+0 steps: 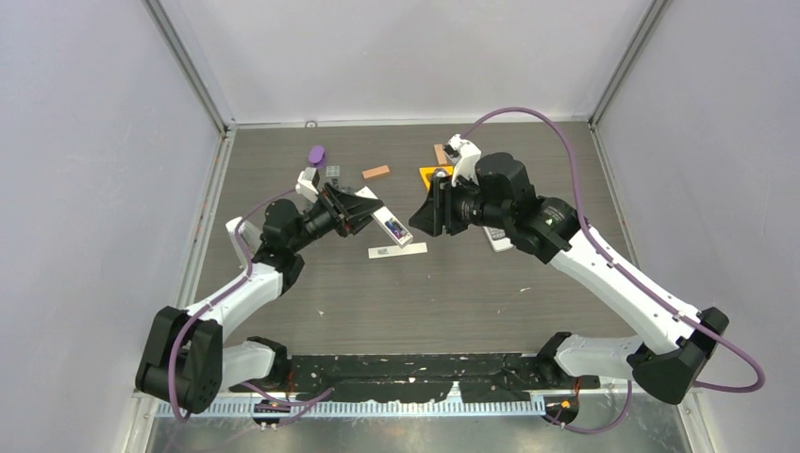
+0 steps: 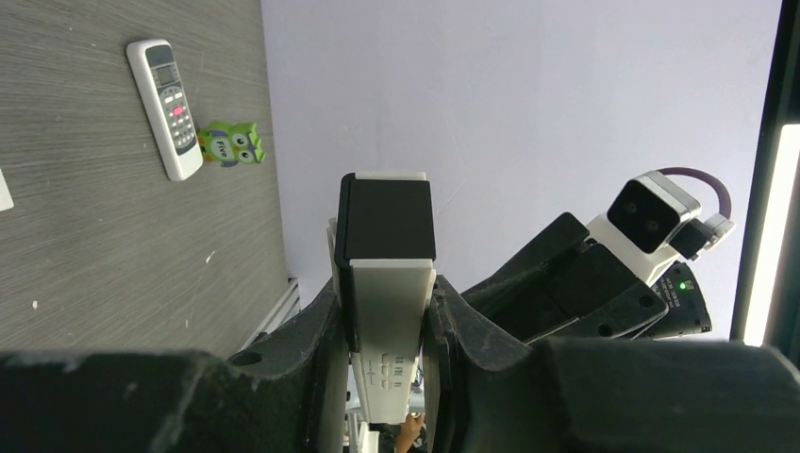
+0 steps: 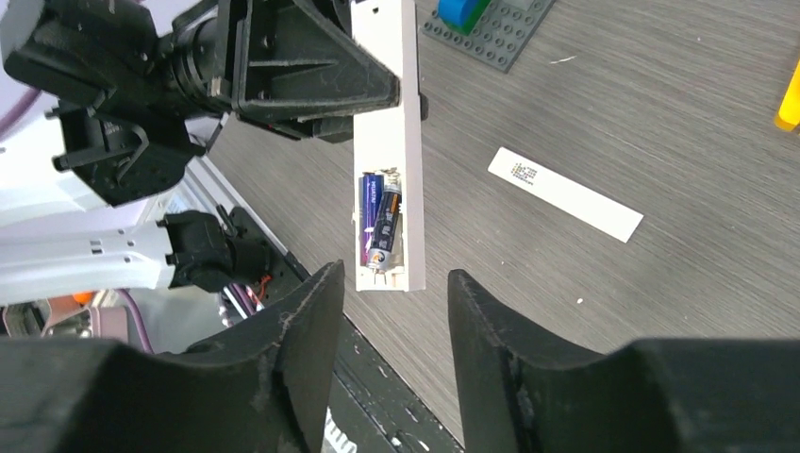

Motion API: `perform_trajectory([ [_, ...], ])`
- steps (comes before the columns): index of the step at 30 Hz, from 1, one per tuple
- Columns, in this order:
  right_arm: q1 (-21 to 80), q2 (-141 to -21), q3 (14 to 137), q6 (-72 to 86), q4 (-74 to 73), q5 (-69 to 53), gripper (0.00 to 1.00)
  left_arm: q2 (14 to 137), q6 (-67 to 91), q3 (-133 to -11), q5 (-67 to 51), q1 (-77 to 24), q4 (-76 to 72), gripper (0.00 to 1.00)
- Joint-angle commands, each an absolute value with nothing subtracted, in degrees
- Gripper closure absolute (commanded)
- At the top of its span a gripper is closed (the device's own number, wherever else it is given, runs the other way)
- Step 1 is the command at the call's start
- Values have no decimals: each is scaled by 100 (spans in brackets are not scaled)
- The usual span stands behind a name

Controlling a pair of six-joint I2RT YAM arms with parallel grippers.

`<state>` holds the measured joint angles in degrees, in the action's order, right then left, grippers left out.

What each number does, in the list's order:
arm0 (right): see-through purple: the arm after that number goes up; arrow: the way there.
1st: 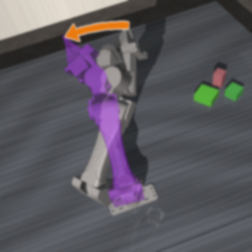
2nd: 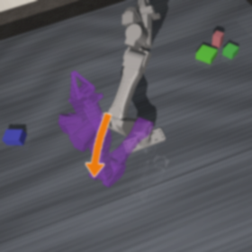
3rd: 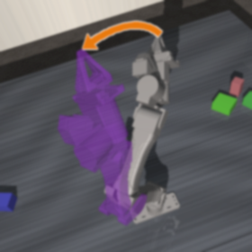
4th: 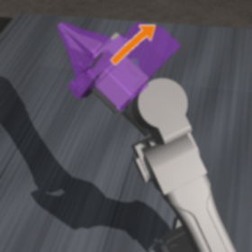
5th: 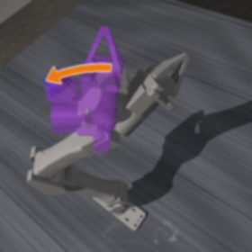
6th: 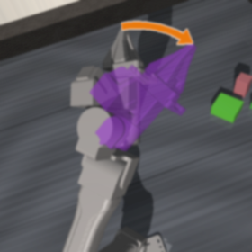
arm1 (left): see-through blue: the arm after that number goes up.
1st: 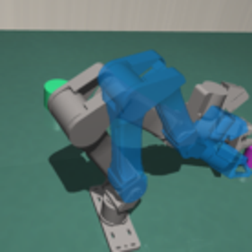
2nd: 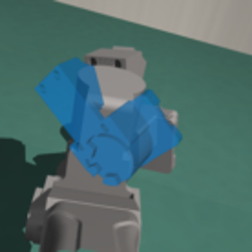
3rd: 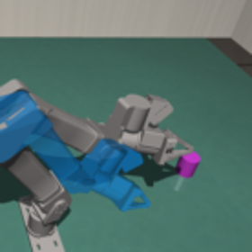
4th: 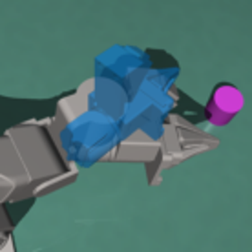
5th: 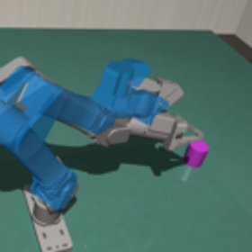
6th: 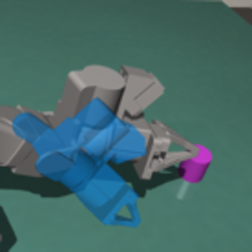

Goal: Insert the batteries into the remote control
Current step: Load the battery into the remote control.

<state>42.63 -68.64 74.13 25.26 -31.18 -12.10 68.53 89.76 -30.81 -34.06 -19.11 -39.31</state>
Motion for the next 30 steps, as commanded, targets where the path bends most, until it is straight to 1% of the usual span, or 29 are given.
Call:
perform_trajectory([
  [1,4354,-6930,7414,2074,-3071,-1674,54,6726,8954,-3295,-3384,-1934,-4109,100],
  [4,4453,-6993,7348,1951,-3068,-1662,57,6764,8977,-3316,-3384,-1934,-4167,100],
  [7,4497,-7026,7297,1934,-3028,-1550,67,6797,8991,-3339,-3393,-1934,-4218,100],
  [13,4524,-7139,7371,1979,-2942,-1492,76,6810,8993,-3307,-3393,-1934,-4230,100],
  [24,4551,-7341,7495,2001,-2961,-1417,81,6852,8969,-3367,-3393,-1959,-4254,100],
  [30,4545,-7381,7549,2040,-2990,-1272,82,6873,8949,-3334,-3364,-1978,-4254,100],
])
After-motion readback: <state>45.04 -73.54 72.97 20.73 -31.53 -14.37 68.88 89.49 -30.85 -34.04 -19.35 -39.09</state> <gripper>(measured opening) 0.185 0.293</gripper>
